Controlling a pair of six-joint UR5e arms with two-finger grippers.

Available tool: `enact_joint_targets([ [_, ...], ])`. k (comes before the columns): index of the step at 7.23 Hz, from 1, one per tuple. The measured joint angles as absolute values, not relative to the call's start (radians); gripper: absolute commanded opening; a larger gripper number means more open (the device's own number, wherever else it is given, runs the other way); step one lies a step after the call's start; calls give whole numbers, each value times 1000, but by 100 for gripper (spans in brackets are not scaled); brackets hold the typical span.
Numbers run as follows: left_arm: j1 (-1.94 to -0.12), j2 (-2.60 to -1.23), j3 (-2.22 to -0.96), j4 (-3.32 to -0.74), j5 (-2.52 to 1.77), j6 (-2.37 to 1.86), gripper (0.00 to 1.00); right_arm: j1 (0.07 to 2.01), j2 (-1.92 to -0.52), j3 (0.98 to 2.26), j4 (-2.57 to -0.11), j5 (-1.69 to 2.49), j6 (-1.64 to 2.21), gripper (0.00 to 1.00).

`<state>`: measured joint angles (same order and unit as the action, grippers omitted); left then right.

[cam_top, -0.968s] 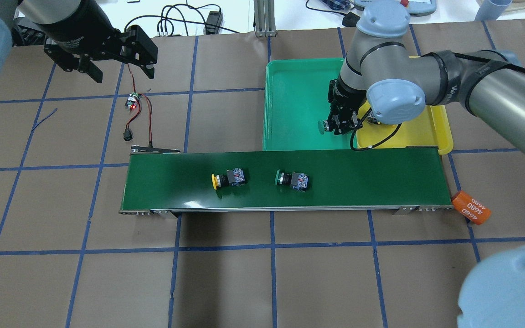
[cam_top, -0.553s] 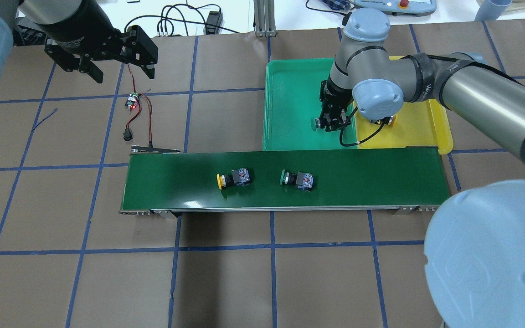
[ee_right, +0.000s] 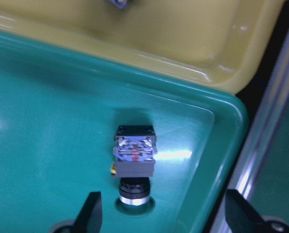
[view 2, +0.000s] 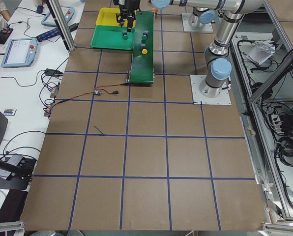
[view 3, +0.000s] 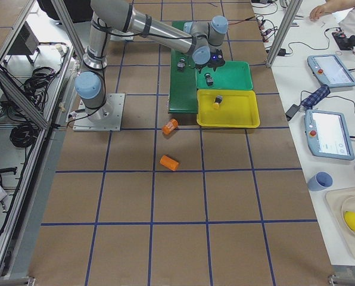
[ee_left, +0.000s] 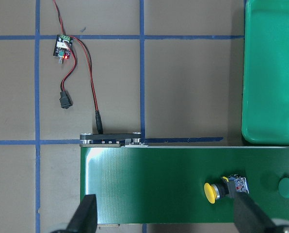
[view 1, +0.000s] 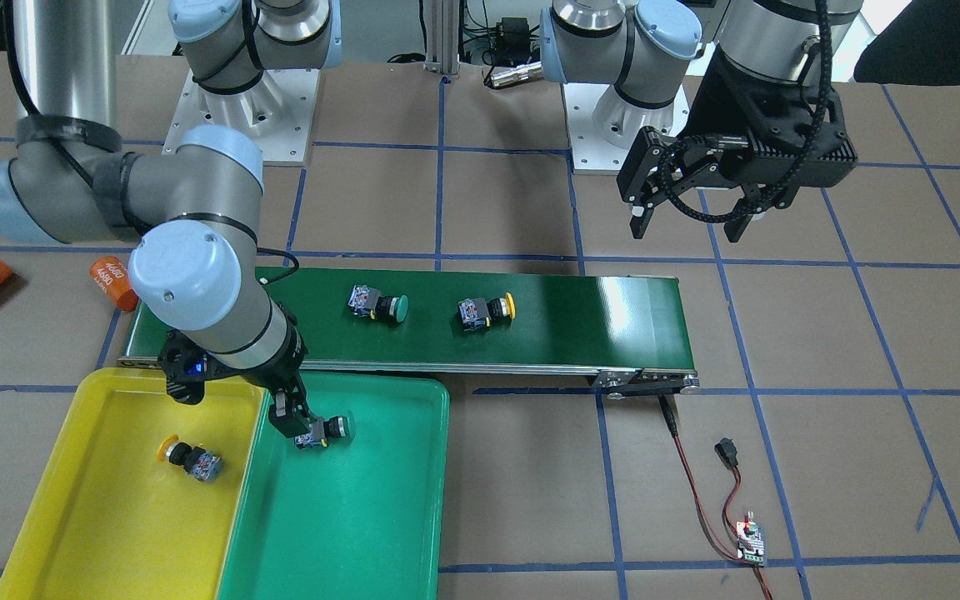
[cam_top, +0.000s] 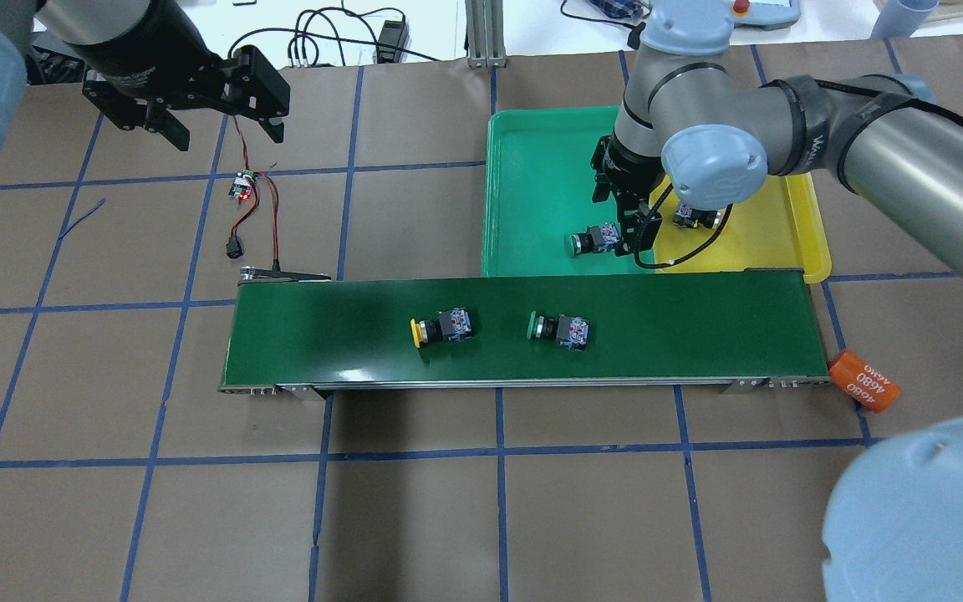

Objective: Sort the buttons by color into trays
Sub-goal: 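Return right gripper to belt and grasp the next green-capped button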

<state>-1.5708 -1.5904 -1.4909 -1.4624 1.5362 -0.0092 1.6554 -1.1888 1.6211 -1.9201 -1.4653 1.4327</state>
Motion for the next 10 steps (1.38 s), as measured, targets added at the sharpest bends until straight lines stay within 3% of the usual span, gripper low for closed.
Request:
enact_joint_targets([
  [3, -1571, -1591, -1491, -1462, 1536, -9, 100, 1655, -1325, 1722, -1747, -1455, 1528, 100],
  [6, -1571, -1591, -1491, -1462, 1536, -9, 100, 1656, -1354, 1870, -1925, -1450, 1608, 100],
  [10, -1571, -1591, -1492, -1462, 1537, -9, 100, 1703, -1353, 1921, -1971, -1437, 1668, 100],
])
